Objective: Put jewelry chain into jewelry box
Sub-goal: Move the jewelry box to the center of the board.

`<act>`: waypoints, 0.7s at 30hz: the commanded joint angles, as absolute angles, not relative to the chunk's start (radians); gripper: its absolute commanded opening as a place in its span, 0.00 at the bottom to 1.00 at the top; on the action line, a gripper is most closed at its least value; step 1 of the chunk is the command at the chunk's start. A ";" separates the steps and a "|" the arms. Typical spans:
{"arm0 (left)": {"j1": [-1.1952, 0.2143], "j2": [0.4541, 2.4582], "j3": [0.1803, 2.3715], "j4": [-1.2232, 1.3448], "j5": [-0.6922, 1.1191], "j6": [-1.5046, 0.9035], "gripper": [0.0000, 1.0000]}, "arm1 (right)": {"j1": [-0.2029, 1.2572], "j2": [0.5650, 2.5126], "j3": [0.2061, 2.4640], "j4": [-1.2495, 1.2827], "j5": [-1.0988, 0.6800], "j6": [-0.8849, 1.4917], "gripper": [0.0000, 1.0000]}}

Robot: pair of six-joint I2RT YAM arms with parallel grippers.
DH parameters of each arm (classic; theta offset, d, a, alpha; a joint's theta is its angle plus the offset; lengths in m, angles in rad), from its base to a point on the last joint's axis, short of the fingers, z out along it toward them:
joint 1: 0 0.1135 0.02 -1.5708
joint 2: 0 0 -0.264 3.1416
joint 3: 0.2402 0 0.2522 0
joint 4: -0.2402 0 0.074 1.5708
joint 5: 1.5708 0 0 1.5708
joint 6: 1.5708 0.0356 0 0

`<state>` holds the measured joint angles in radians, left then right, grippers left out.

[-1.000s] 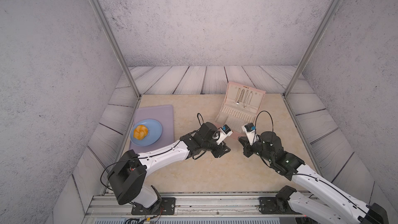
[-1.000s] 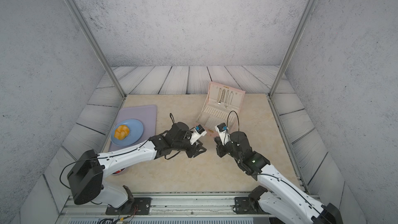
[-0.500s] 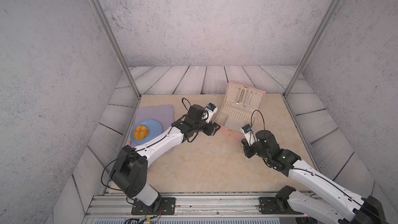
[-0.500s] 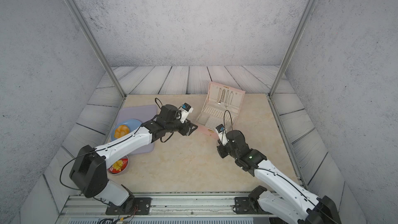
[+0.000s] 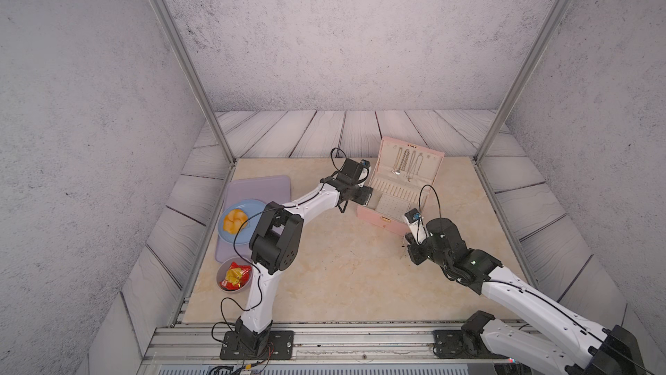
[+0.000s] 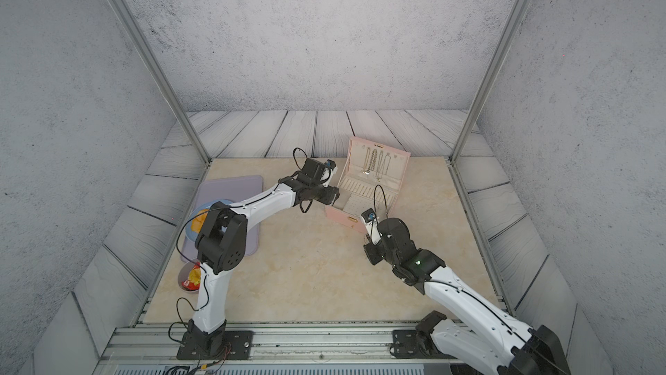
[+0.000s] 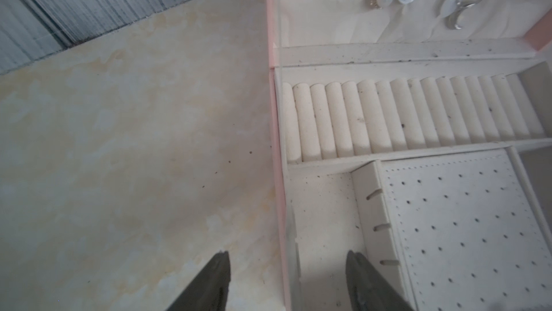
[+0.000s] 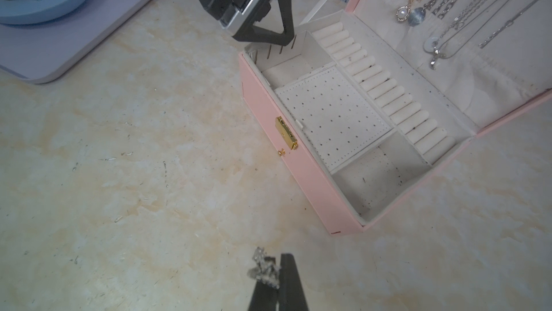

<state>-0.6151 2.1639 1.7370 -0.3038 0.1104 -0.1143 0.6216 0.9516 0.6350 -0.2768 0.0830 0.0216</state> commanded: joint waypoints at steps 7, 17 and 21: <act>-0.615 2.270 1.838 -0.353 0.088 -0.144 0.28 | 0.625 0.927 0.698 -0.319 0.083 0.040 0.00; -0.616 1.998 1.484 -0.227 -0.075 -0.277 0.05 | 0.624 0.898 0.819 -0.491 0.097 0.037 0.00; -0.617 1.822 1.250 -0.176 -0.118 -0.398 0.02 | 0.624 0.881 0.828 -0.501 0.062 0.034 0.00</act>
<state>-0.6239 1.9465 1.3457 -0.2142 -0.0601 -0.2966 0.6216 0.9009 0.8070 -0.4583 0.0803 0.0402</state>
